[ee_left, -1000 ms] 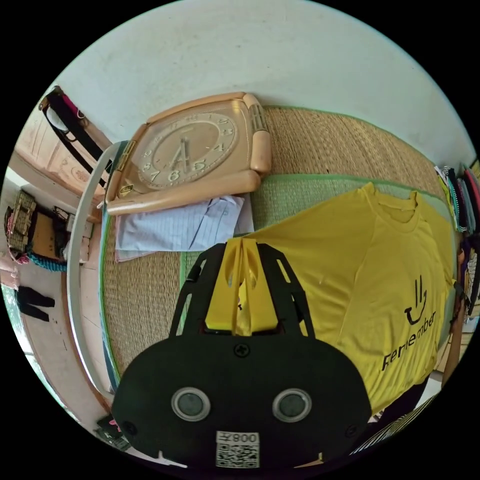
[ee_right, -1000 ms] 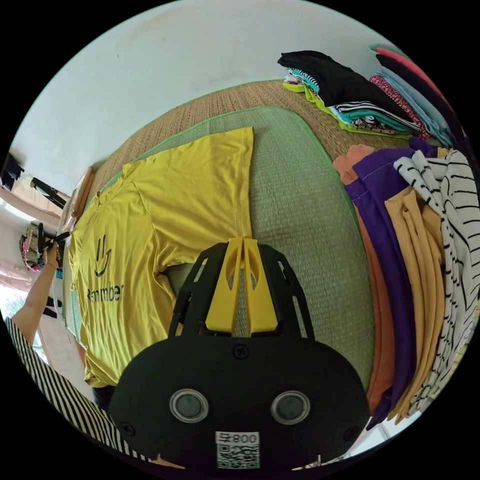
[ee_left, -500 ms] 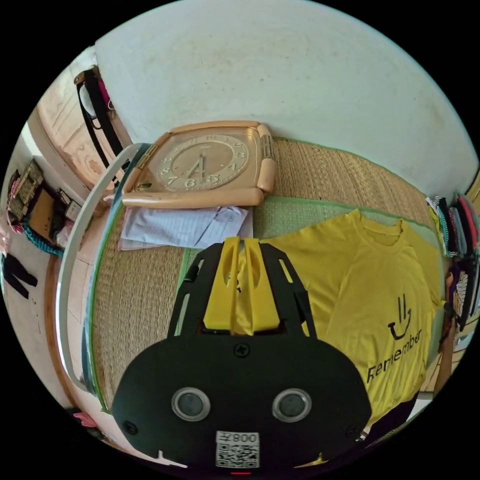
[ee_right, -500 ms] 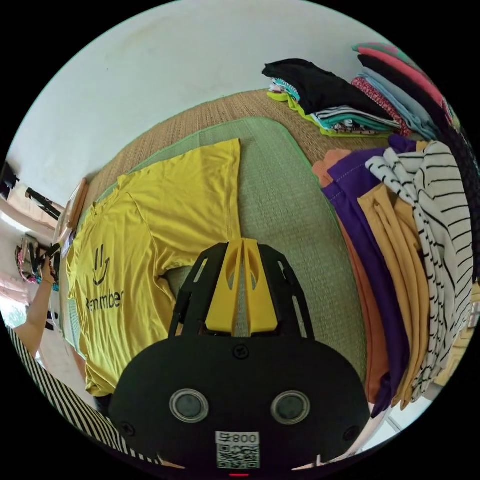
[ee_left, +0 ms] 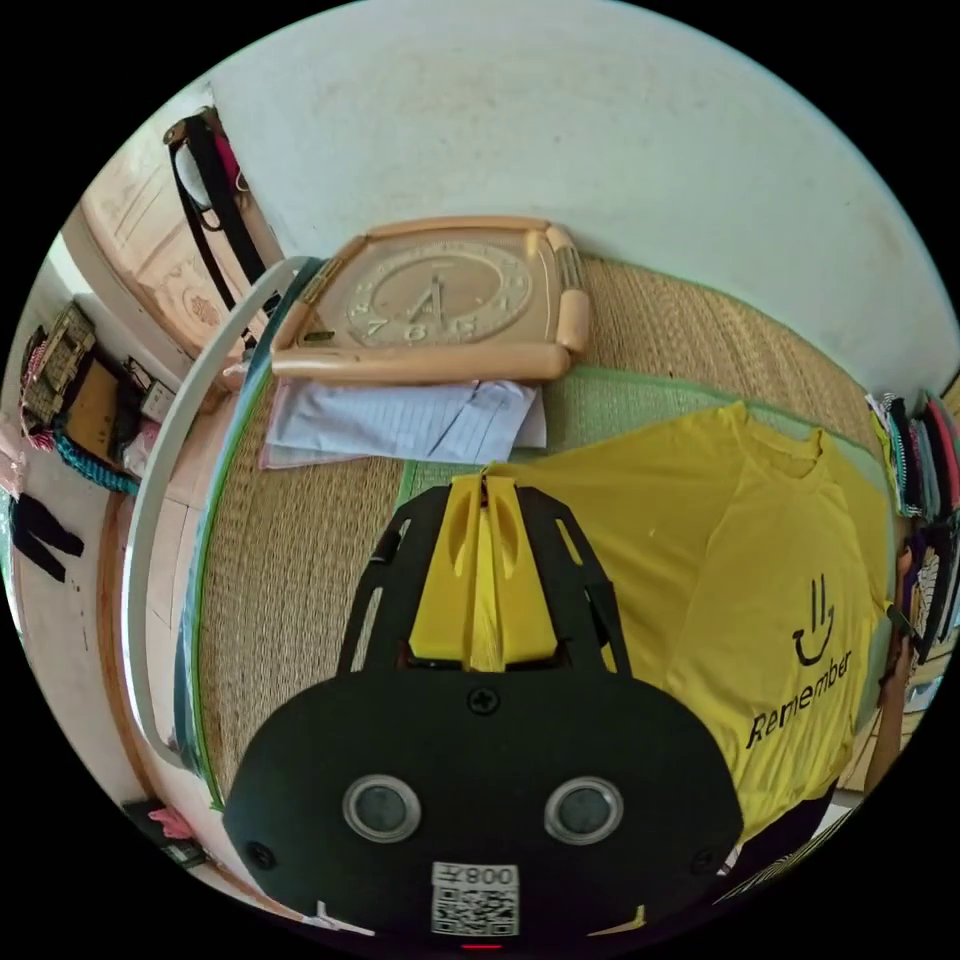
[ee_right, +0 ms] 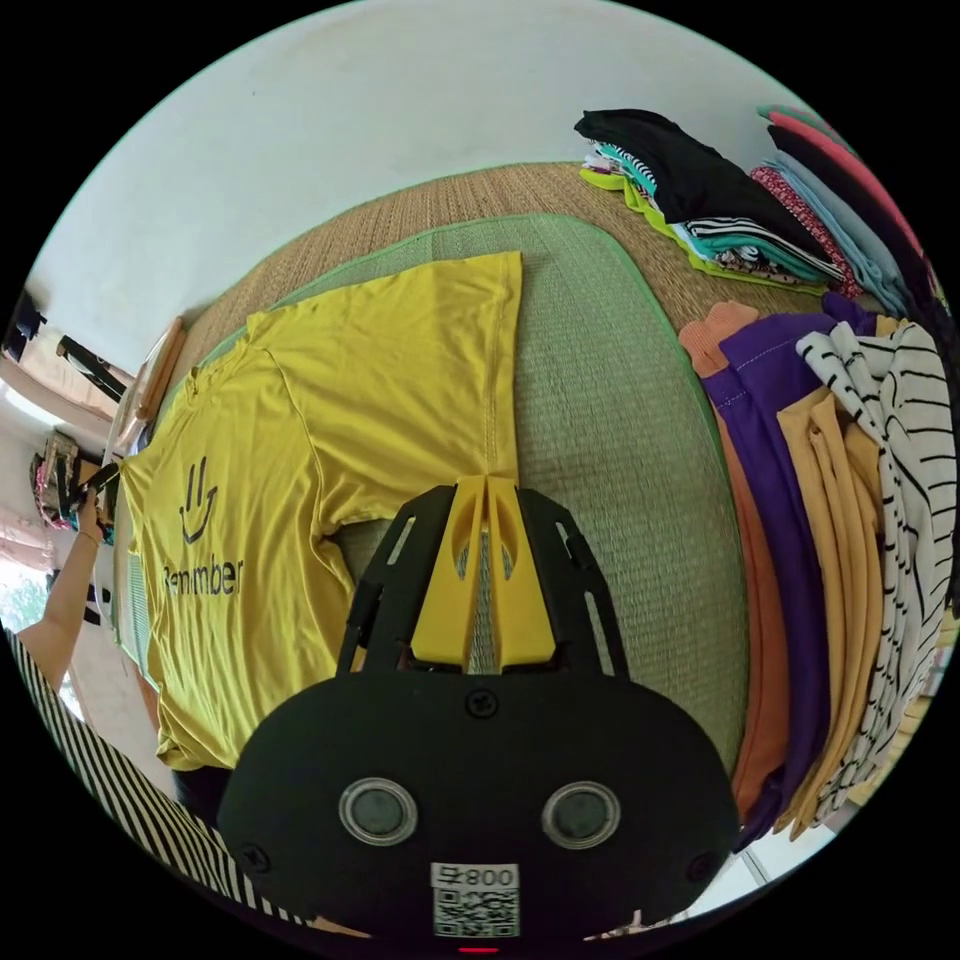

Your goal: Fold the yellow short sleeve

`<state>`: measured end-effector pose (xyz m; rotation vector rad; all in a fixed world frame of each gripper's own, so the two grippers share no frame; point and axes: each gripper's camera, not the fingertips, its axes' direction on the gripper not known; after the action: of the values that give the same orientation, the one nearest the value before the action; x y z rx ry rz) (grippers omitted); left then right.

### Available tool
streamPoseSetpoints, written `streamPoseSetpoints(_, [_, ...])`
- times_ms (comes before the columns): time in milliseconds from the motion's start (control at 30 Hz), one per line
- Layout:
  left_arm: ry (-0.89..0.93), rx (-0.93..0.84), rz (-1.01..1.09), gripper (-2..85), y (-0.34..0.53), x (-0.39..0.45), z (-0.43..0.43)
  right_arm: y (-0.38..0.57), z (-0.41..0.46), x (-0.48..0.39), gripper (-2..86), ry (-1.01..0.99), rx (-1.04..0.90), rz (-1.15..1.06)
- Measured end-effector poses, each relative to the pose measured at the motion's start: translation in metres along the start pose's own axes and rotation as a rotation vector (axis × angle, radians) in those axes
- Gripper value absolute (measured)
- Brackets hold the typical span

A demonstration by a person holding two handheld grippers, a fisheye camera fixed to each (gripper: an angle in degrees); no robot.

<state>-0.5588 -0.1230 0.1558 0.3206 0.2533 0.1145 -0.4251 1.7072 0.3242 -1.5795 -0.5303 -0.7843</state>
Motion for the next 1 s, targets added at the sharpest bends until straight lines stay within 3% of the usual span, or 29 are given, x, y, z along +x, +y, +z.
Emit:
streamPoseSetpoints(100, [-0.042, -0.118, 0.011, 1.2, 0.005, 0.007, 0.014, -0.004, -0.002, -0.002, 0.1, -0.013, 0.002, 0.024])
streamPoseSetpoints(167, [-0.090, -0.070, -0.018, 0.8, 0.015, 0.010, 0.009, -0.006, -0.007, -0.007, 0.1, -0.002, 0.012, 0.021])
streamPoseSetpoints(300, [0.066, 0.017, -0.060, 0.5, 0.047, 0.015, -0.001, -0.010, -0.022, -0.018, 0.2, 0.052, 0.062, 0.020])
streamPoseSetpoints(467, [-0.011, -0.143, -0.079, 0.3, 0.093, 0.022, 0.020, -0.016, -0.033, -0.023, 0.2, 0.006, 0.115, 0.045])
streamPoseSetpoints(633, [0.035, -0.084, -0.214, 0.2, 0.130, 0.000, 0.001, -0.033, -0.035, -0.037, 0.1, -0.033, 0.152, 0.023])
streamPoseSetpoints(767, [0.082, -0.032, -0.191, 0.3, 0.130, 0.011, -0.013, -0.060, -0.033, -0.053, 0.1, -0.107, 0.181, -0.008])
streamPoseSetpoints(1000, [0.316, 0.042, 0.005, 0.5, 0.066, 0.091, 0.001, -0.149, 0.003, -0.126, 0.1, -0.187, 0.165, -0.165])
